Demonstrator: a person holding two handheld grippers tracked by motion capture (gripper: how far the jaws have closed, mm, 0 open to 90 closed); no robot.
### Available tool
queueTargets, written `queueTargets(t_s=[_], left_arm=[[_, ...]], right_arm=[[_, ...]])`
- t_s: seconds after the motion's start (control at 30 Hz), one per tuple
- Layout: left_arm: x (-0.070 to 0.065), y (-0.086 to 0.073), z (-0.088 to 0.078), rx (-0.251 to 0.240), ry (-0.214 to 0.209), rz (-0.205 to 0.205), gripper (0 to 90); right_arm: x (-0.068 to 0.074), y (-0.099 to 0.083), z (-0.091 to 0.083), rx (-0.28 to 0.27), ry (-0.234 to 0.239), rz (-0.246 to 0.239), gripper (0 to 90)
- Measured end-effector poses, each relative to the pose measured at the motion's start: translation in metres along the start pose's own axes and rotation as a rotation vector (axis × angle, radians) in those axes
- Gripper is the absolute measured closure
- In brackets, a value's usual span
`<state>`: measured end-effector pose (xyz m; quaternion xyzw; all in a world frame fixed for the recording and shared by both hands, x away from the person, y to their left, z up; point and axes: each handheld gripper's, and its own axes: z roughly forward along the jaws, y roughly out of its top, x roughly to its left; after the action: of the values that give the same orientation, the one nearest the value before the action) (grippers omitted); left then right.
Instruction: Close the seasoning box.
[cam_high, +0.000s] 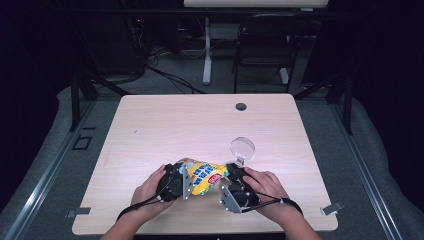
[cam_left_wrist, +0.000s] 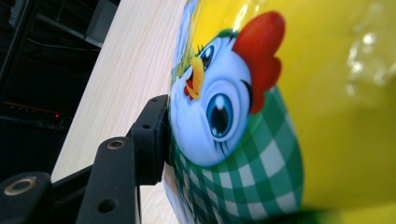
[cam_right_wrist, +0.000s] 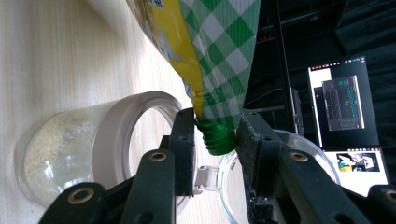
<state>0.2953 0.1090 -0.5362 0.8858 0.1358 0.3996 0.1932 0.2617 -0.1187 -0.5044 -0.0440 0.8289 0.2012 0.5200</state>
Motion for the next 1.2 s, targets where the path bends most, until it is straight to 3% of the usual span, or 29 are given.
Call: queueTargets(t_s=[0.4,0.73,1.2], left_arm=[[0.002,0.001,-0.002,0.006,0.005,0.021,48.5],[0.002,0.002,-0.004,0.012,0.037,0.054,48.4],[0.007,0.008,-0.011,0.040,0.097,0.150,48.5]], right_arm=[[0.002,0.002,-0.001,0.014,-0.007,-0.014,69.9],[0.008,0.002,-0.001,0.011,-0.026,0.013,70.5],[0.013,0.002,-0.003,0.008,-0.064,0.036,70.7]])
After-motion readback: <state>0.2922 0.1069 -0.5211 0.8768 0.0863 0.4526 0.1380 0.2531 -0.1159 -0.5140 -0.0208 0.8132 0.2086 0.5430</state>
